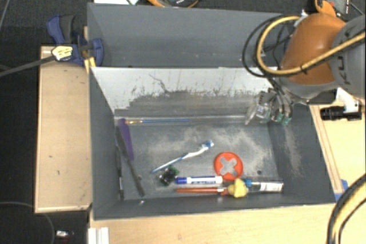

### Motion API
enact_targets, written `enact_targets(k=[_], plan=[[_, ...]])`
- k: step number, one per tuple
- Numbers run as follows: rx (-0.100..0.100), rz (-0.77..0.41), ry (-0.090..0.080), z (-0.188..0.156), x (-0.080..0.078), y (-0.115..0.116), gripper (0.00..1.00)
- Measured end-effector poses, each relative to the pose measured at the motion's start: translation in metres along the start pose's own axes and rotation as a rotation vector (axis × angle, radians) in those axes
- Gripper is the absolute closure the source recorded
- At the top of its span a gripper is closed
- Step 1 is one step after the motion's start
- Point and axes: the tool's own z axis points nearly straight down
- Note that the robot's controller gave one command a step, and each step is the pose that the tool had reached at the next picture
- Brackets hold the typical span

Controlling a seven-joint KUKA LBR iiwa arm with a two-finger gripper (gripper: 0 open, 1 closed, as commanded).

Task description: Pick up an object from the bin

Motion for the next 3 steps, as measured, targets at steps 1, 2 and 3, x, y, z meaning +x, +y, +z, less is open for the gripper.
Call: enact_targets(k=[1,2,3], plan=[[0.000,-0.174,0.003,0.065,0.031,0.008,1.00],[0.001,-0.189,0.003,0.059,0.023,0.015,1.00],[0.000,-0.329,0.002,0.098,0.066,0.041,1.00]])
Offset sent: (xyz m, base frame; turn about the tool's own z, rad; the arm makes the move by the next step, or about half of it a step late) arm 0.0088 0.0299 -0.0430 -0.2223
